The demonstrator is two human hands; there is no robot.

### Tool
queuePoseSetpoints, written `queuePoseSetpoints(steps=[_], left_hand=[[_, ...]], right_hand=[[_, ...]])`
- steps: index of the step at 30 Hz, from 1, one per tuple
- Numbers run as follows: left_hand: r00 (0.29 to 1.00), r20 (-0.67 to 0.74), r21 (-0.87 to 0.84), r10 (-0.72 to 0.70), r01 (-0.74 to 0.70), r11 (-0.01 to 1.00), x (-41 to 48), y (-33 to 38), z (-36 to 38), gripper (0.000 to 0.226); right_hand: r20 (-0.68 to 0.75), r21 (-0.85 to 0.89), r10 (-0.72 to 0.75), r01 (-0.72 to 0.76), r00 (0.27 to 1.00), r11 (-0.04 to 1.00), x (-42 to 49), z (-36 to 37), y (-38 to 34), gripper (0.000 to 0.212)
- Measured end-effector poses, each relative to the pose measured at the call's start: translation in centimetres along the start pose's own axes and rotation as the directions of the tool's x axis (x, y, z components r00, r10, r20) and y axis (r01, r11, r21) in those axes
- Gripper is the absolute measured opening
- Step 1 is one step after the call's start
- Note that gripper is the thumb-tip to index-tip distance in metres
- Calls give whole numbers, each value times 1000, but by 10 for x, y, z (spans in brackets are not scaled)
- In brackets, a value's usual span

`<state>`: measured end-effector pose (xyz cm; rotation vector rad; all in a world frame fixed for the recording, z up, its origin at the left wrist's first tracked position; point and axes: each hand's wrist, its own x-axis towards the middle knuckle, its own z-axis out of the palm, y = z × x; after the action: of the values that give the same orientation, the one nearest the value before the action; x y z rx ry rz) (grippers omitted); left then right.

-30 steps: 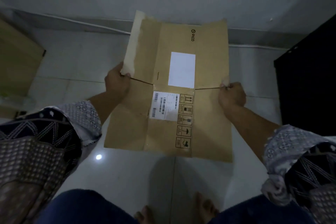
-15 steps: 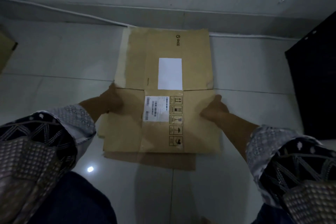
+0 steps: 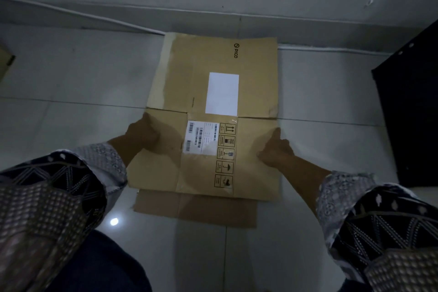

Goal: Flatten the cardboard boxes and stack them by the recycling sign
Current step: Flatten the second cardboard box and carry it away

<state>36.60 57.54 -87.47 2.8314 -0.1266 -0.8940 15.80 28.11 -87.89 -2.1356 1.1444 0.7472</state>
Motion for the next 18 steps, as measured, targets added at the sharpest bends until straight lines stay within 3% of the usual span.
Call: queuePoseSetpoints(steps=[10,14,18], left_hand=[[975,-11,65,-224,224,972,10,29,13,71],[954,-38,116,-299,301,946,13,30,14,80],[944,-45,216,-327,329,919,7,33,18,65]], right_hand=[[-2,38,-5,5,1000,999,3,2,4,115],[-38,59,-22,24,999,998,-4,0,2,121],[-11,63,-3,4,1000,998,-10,-1,-5,124]])
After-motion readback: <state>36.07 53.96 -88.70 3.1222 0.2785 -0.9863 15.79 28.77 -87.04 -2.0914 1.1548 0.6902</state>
